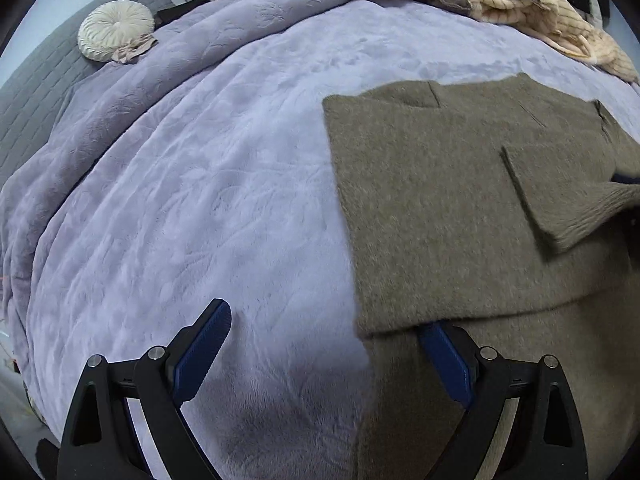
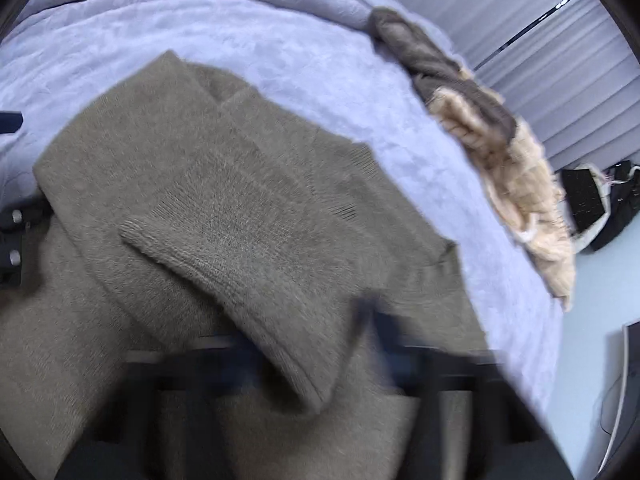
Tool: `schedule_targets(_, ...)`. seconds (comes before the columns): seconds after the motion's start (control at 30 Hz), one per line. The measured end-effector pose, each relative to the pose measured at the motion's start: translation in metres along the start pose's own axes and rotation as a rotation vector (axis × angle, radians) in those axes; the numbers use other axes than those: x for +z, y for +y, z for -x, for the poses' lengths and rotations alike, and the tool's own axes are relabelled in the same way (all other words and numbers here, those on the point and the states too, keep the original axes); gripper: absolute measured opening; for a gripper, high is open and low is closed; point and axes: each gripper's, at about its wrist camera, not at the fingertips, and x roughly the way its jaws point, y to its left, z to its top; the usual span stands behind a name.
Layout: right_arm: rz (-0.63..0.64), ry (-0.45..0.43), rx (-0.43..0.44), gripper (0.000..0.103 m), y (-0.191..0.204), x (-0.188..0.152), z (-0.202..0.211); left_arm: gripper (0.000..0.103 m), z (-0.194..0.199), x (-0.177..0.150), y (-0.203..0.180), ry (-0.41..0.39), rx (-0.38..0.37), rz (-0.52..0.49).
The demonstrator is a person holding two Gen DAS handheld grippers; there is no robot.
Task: Fold small clothes
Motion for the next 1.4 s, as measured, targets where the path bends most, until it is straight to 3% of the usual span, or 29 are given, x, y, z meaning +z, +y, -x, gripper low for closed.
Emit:
schedule_targets(0.07, -0.219, -0.057, 0.129, 0.007, -0.031, -0.008, 0.005, 0.094, -0.002, 0.001, 0.002, -0.024, 0.024, 0.030)
schedule_targets(0.1, -0.400, -0.095, 0.201, 0.007, -0.057, -0.021, 0.011, 0.094, -0.001, 0.002, 0.003, -0.033, 0.026, 0.037)
schedule_targets(0.17, -0.699, -0.135, 0.308, 0.007, -0.098, -0.059, 0.014, 0.094, -0.003, 0.002, 0.002, -0.046, 0.032, 0.039)
schedule_targets(0.23, -0.989, -0.110, 0.410, 0.007, -0.126, -0.109, -0.001, 0.094, -0.002, 0.000, 0.001, -0.049, 0.035, 0.040)
schedule_targets(0.3, -1.205, -0.053, 0.551, 0.012, -0.137, -0.153, -0.023, 0.094, -0.006, 0.002, 0.002, -0.041, 0.034, 0.047)
schedule_targets(0.4, -1.342, -0.035, 0.633, 0.014, -0.141, -0.191, -0.032, 0.094, -0.008, 0.004, 0.003, -0.033, 0.033, 0.053)
schedule_targets(0.53, -1.412, -0.057, 0.658, 0.017, -0.150, -0.201, -0.025, 0.094, 0.001, 0.007, 0.003, -0.062, 0.080, 0.049)
schedule_targets(0.6, -1.392, -0.090, 0.654, 0.008, -0.159, -0.194, -0.021, 0.094, 0.009, 0.010, 0.010, -0.104, 0.113, 0.070)
schedule_targets(0.67, -1.331, -0.138, 0.656, 0.008, -0.162, -0.180, -0.014, 0.094, 0.007, 0.013, 0.021, -0.097, 0.080, 0.113)
schedule_targets(0.73, -1.278, -0.111, 0.625, 0.008, -0.162, -0.176, -0.011, 0.094, -0.004, 0.013, 0.026, -0.054, 0.045, 0.130)
schedule_targets(0.83, -1.268, 0.008, 0.540, 0.008, -0.148, -0.186, -0.033, 0.094, -0.008, 0.006, 0.023, -0.029, 0.033, 0.086)
schedule_targets(1.0, -1.344, -0.033, 0.600, 0.006, -0.148, -0.213, -0.038, 0.094, 0.011, -0.010, 0.032, -0.004, 0.006, -0.039)
schedule_targets(1.07, -1.339, -0.025, 0.608, 0.008, -0.150, -0.213, -0.040, 0.094, 0.017, -0.013, 0.047, 0.028, -0.042, -0.016)
schedule_targets(1.2, -1.339, -0.029, 0.623, 0.010, -0.150, -0.213, -0.042, 0.094, 0.012, 0.011, 0.075, 0.077, -0.254, 0.149)
schedule_targets(1.3, -1.359, -0.036, 0.649, 0.012, -0.149, -0.215, -0.043, 0.094, -0.013, 0.044, 0.062, 0.109, -0.370, 0.170)
schedule_targets(1.4, -1.372, -0.030, 0.670, 0.014, -0.151, -0.212, -0.046, 0.094, -0.037, 0.073, 0.034, 0.129, -0.409, 0.148)
